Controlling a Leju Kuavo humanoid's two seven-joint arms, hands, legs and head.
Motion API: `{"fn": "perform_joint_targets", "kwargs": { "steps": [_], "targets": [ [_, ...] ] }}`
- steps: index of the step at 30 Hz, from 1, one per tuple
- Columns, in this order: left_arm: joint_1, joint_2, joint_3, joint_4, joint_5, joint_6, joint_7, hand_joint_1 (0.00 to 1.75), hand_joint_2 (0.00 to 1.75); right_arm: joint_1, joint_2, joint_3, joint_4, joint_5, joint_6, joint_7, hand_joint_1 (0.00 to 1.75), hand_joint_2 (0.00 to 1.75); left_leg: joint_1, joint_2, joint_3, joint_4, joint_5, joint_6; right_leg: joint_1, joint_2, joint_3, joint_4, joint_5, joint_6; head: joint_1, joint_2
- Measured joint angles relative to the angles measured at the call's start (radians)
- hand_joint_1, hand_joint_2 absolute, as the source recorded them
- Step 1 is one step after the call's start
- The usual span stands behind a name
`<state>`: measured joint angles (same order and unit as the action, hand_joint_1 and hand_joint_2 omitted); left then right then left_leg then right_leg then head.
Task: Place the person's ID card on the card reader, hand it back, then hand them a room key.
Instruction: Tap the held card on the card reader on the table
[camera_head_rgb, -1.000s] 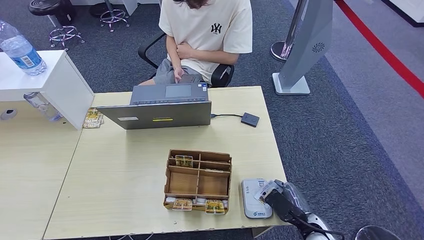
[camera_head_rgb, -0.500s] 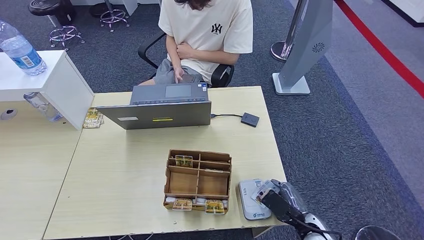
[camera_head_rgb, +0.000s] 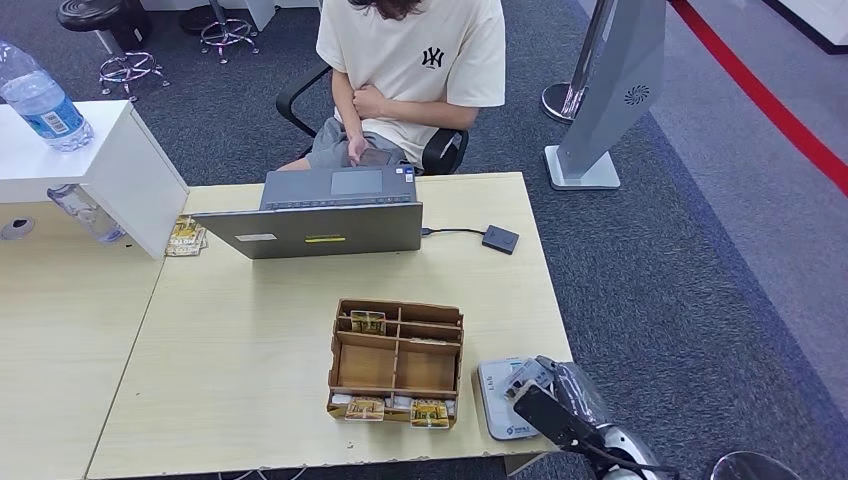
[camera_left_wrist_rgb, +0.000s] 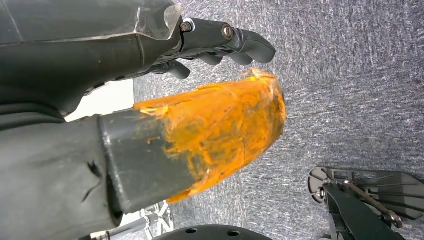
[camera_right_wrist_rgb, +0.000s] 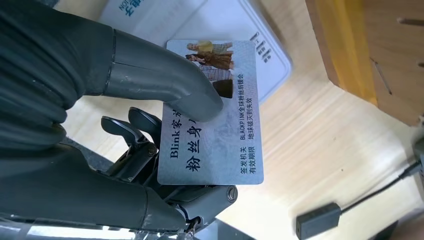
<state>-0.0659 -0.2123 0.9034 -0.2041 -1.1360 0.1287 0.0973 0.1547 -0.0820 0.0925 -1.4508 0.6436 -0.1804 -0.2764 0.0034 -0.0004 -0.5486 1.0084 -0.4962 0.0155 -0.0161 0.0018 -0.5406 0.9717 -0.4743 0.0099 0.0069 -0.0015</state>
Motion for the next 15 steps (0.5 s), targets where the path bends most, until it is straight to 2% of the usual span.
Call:
{"fn": "perform_joint_targets", "kwargs": {
  "steps": [8,15],
  "targets": [
    [0.000,-0.002,0.001,0.000,-0.017,0.004,0.000,0.00,0.00,0.009,0.033,0.015,-0.093,0.021,-0.162,-0.059,1.75,1.75,0.000,0.000,0.000,0.000,0.000,0.000,0.000,0.000,0.000,0.000,0.000,0.000,0.000,0.000],
    [0.000,-0.006,0.001,0.000,-0.051,0.003,0.000,0.00,0.00,0.006,0.091,0.072,-0.217,0.155,-0.364,-0.102,1.75,1.75,0.000,0.000,0.000,0.000,0.000,0.000,0.000,0.000,0.000,0.000,0.000,0.000,0.000,0.000]
  ]
}}
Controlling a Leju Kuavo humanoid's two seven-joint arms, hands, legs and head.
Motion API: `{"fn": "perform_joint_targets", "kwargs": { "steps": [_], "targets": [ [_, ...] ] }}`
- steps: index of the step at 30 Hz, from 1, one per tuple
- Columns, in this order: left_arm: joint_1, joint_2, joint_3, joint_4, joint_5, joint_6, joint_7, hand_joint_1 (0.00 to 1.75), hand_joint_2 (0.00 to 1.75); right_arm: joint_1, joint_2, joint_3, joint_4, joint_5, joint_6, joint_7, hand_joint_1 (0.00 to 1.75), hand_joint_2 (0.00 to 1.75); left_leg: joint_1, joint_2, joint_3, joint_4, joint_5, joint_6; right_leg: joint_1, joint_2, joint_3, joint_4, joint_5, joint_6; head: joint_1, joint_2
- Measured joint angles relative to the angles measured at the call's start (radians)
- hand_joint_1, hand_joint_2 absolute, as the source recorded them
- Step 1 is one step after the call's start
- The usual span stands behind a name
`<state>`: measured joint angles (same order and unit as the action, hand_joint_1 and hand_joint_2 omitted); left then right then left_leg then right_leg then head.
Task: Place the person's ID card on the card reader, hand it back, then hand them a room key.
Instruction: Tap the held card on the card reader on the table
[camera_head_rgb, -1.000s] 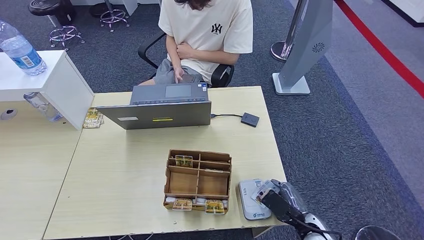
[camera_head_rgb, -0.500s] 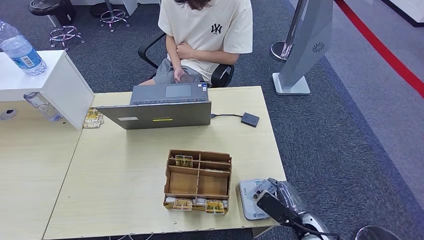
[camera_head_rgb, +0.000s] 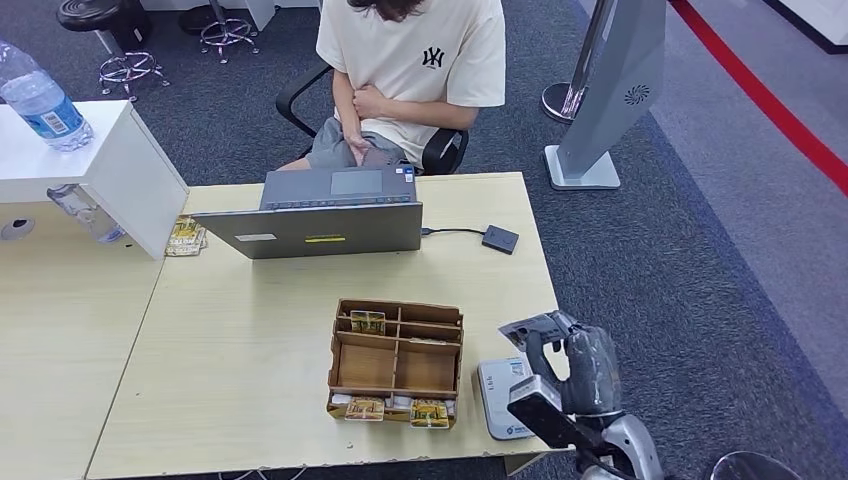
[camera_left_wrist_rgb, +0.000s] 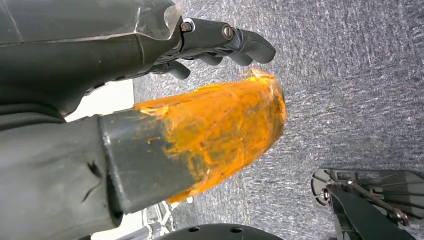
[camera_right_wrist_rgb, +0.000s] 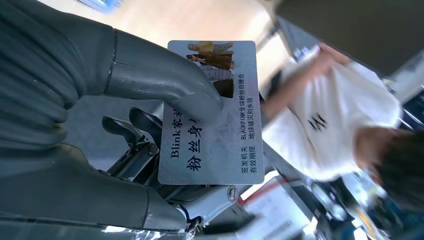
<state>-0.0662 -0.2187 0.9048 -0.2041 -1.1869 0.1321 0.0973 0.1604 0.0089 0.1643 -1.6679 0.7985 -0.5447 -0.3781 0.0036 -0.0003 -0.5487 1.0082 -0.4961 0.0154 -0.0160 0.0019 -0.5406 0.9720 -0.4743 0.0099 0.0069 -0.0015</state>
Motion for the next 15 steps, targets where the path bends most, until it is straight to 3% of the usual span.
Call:
{"fn": "perform_joint_targets", "kwargs": {
  "steps": [7,15],
  "targets": [
    [-0.001,0.000,-0.002,0.000,-0.043,-0.011,0.000,0.00,0.00,-0.072,0.049,0.108,-0.021,0.120,-0.100,-0.007,1.75,1.75,0.001,0.000,0.000,0.000,0.000,0.000,0.000,0.000,0.000,0.000,0.000,0.000,0.000,0.000],
    [-0.004,0.001,-0.022,0.000,-0.093,-0.033,0.000,0.00,0.00,-0.238,0.135,0.204,0.097,0.417,-0.143,-0.032,1.75,1.75,0.001,0.000,0.000,0.000,0.001,0.000,0.000,0.000,0.000,0.001,0.000,0.000,0.000,0.000]
  ]
}}
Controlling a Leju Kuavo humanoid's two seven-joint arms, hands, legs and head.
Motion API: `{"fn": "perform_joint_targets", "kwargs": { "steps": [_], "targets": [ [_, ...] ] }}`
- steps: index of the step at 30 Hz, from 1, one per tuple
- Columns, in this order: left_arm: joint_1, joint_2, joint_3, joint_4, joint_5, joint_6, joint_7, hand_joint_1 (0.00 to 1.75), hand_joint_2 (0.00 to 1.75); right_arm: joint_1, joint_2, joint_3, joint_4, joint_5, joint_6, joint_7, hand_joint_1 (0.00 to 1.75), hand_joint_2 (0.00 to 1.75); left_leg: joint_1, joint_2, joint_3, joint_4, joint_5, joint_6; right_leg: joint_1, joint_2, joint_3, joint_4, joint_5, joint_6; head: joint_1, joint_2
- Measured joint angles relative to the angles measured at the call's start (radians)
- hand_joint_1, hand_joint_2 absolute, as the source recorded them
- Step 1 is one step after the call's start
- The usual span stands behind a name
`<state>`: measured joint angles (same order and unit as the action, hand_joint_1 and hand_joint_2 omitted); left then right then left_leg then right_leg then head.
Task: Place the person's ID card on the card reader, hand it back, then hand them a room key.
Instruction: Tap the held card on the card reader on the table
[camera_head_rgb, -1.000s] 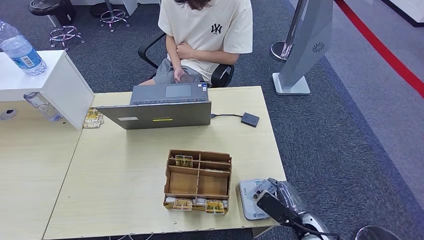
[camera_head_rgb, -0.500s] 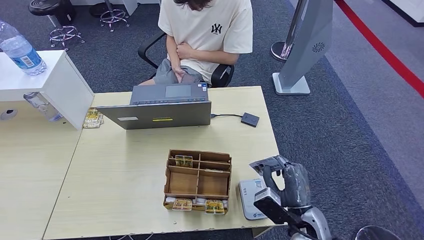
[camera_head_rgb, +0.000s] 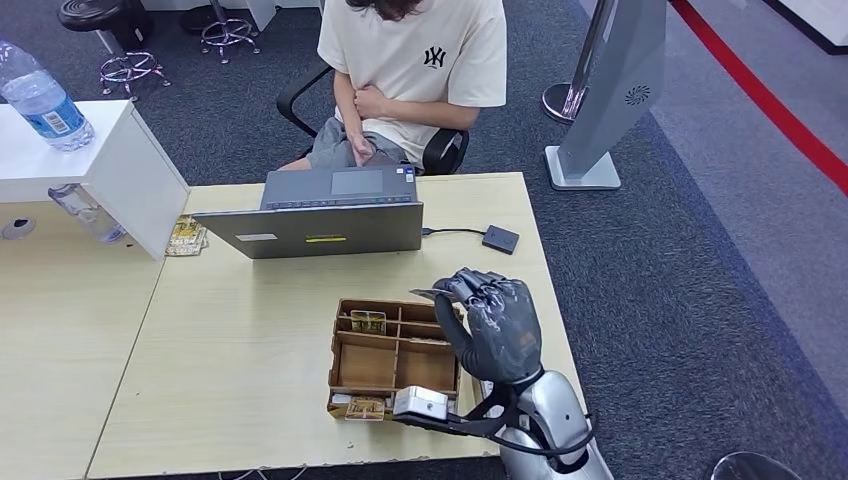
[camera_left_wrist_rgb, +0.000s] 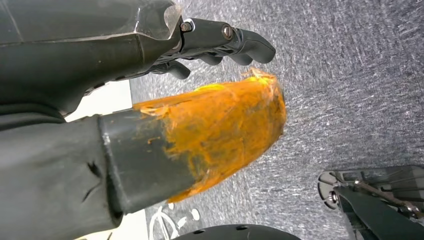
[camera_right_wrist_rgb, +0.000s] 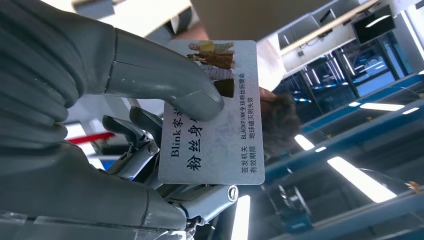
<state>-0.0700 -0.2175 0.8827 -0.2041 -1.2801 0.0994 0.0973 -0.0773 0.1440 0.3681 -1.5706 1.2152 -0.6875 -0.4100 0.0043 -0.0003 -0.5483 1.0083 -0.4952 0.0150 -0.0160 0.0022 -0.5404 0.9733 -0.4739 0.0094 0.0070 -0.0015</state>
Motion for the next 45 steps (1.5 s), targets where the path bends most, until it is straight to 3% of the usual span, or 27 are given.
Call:
{"fn": "perform_joint_targets", "kwargs": {
  "steps": [8,16,27,45],
  "targets": [
    [-0.003,0.002,-0.036,0.000,-0.047,-0.028,-0.003,0.00,0.00,-0.201,0.088,0.010,0.188,0.143,-0.002,0.036,1.75,1.75,0.000,0.000,0.000,0.000,0.001,-0.001,0.000,0.000,0.000,0.001,0.000,0.000,0.000,0.000],
    [-0.003,0.006,-0.061,0.000,-0.071,-0.038,-0.005,0.00,0.00,-0.312,0.126,0.024,0.311,0.246,-0.002,0.111,1.75,1.75,0.000,0.000,0.000,0.000,0.001,-0.001,0.000,0.000,-0.001,0.001,0.000,0.000,0.000,0.000],
    [-0.003,0.010,-0.087,0.000,-0.110,-0.056,-0.013,0.00,0.00,-0.452,0.125,0.104,0.456,0.336,-0.002,0.349,1.75,1.75,0.000,0.000,0.000,0.000,0.001,-0.002,0.000,0.000,-0.001,0.001,0.000,0.000,0.000,0.000],
    [-0.003,0.012,-0.111,0.000,-0.133,-0.063,-0.014,0.00,0.00,-0.545,0.089,0.146,0.597,0.338,-0.002,0.471,1.75,1.75,0.000,0.000,-0.001,0.000,0.001,-0.002,0.000,0.000,-0.002,0.001,0.000,0.000,0.000,0.000]
  ]
}}
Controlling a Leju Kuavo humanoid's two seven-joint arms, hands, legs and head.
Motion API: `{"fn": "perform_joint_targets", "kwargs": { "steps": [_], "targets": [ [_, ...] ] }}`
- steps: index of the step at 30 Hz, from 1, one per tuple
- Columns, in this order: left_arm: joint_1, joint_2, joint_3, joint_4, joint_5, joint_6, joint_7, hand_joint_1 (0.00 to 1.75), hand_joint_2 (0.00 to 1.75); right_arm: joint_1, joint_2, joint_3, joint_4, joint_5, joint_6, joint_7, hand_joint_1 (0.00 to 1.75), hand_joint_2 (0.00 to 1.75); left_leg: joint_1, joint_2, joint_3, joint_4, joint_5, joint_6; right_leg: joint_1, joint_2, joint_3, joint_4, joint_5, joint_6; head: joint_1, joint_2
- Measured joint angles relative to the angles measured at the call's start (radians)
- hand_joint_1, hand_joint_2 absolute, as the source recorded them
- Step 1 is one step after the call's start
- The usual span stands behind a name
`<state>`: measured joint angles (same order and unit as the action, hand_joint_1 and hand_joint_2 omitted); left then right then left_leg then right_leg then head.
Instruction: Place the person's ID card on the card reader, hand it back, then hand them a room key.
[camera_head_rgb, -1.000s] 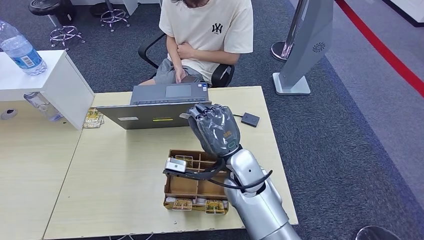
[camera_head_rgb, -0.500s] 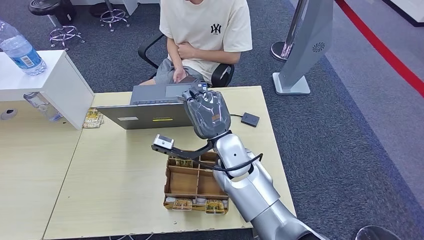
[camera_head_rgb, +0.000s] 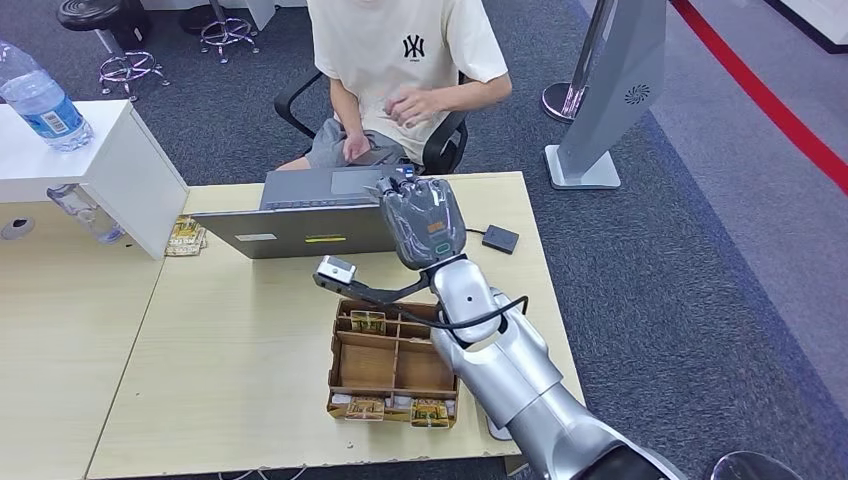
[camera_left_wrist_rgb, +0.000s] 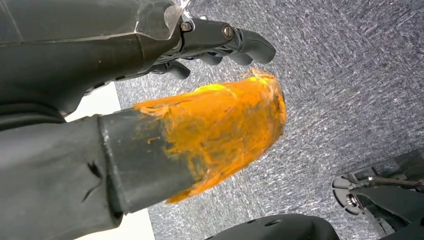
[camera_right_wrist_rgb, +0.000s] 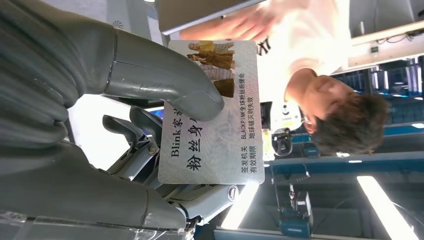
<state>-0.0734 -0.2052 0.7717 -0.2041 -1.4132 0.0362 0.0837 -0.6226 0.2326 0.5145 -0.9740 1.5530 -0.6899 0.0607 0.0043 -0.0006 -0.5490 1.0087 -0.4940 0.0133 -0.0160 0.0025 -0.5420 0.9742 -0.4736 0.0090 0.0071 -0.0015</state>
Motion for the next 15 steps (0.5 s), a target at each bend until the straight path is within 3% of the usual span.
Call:
{"fn": "perform_joint_targets", "kwargs": {
  "steps": [5,10,15],
  "targets": [
    [-0.003,-0.008,-0.062,0.001,-0.107,-0.044,0.012,0.00,0.00,-0.008,-0.008,0.017,0.012,-0.001,0.000,-0.006,1.75,1.75,0.000,0.000,0.000,0.000,0.000,0.000,0.000,0.000,0.000,0.000,0.000,0.000,0.000,0.000],
    [-0.052,-0.072,-0.178,0.003,-0.125,-0.072,0.102,0.00,0.00,-0.033,0.012,0.063,0.032,0.000,-0.001,0.028,1.75,1.75,-0.001,-0.001,0.001,0.001,0.000,0.000,0.000,-0.001,0.000,0.000,0.000,0.000,0.000,0.000],
    [-0.246,-0.114,-0.195,0.005,-0.053,-0.227,0.223,0.00,0.00,-0.071,0.041,0.165,0.063,0.000,-0.001,0.160,1.75,1.75,-0.001,-0.006,-0.006,0.004,0.008,-0.001,0.000,-0.006,-0.010,0.003,0.007,-0.001,0.001,0.000]
  ]
}}
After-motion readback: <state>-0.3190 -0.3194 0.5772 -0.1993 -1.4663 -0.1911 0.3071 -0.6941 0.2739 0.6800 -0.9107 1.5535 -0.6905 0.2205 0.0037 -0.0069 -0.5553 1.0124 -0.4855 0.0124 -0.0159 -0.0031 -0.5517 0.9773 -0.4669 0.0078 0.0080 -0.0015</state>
